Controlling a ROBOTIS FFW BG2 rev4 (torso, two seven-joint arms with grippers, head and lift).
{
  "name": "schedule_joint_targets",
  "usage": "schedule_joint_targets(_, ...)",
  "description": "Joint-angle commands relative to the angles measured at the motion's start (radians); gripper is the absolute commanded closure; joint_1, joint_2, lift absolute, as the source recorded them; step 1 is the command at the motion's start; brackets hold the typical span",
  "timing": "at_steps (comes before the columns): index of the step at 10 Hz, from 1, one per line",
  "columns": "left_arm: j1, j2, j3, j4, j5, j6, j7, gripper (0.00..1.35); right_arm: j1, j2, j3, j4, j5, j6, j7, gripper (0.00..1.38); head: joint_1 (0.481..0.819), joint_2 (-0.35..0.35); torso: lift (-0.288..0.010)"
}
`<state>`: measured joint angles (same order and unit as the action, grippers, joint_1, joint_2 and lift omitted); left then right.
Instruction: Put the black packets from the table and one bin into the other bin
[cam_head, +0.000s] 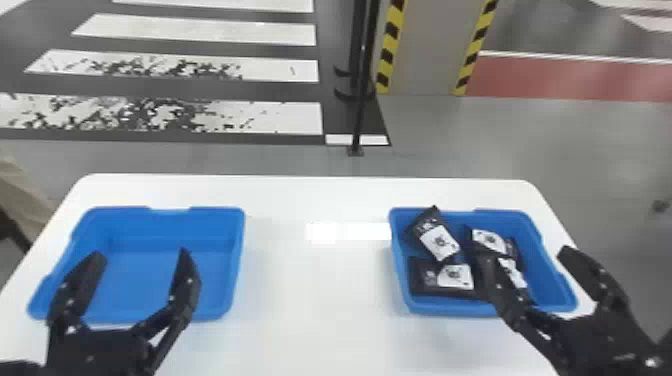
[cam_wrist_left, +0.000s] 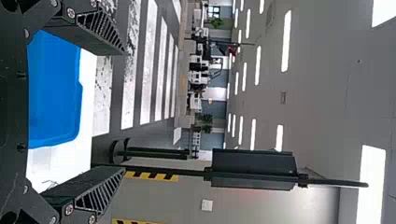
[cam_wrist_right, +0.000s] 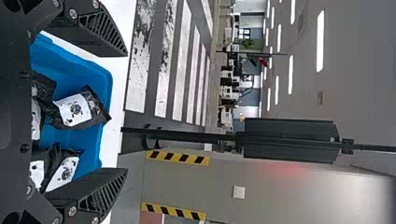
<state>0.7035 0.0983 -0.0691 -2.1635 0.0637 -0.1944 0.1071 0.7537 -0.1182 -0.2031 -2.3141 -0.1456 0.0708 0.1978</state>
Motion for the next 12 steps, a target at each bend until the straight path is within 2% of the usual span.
schedule_joint_targets(1,-0.002,0.0,0.001,0.0,0.0,0.0,-0.001,0.16,0.0,-0.001,0.0,0.001,0.002,-0.009,0.002,0.15,0.695,-0.088,-0.11)
schedule_joint_targets(12,-0.011,0.0,0.003,0.0,0.004,0.0,-0.017,0.16,-0.017,-0.001,0.008,0.045,-0.014,-0.088,0.002,0.15,0.695,-0.088,-0.11)
